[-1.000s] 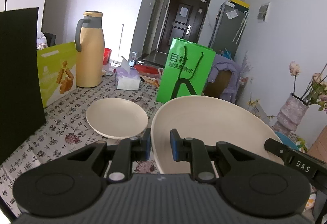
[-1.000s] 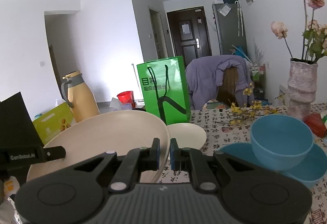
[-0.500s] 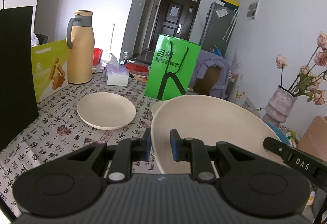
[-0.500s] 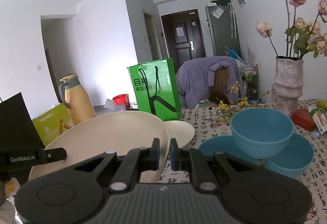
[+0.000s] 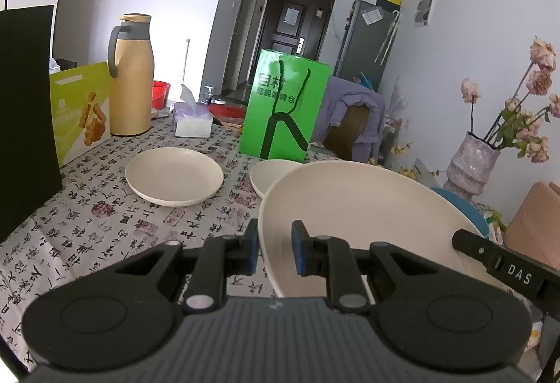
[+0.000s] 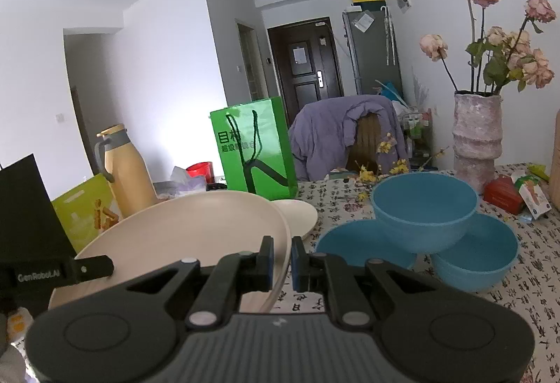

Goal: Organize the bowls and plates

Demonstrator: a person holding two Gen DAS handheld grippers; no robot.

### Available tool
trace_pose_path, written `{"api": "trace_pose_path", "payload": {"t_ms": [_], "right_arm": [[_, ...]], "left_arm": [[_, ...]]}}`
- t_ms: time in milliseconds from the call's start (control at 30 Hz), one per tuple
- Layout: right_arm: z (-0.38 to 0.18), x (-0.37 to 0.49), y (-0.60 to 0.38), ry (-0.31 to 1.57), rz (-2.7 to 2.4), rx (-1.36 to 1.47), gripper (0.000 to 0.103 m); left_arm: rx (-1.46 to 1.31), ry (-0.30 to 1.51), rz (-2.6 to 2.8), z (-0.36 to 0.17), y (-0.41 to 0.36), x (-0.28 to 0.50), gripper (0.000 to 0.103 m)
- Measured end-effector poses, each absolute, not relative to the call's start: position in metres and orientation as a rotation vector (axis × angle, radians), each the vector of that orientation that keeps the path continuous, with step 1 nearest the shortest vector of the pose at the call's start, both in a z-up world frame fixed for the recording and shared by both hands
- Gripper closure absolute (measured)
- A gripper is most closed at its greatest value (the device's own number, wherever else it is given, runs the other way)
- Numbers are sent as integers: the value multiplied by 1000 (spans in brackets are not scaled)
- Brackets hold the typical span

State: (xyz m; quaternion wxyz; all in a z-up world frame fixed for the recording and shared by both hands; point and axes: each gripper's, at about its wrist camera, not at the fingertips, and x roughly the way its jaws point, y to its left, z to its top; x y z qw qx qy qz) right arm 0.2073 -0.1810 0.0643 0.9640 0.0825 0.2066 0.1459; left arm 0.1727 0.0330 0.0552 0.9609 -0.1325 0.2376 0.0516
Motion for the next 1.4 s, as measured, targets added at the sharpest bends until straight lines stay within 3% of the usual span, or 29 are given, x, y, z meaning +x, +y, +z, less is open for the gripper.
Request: {"api": "trace_pose_path", "payload": {"t_ms": [1400], "right_arm": [[16,187,-230,483,253,212,93]], "left_arm": [[-206,559,38,10,-17,159,84]]}}
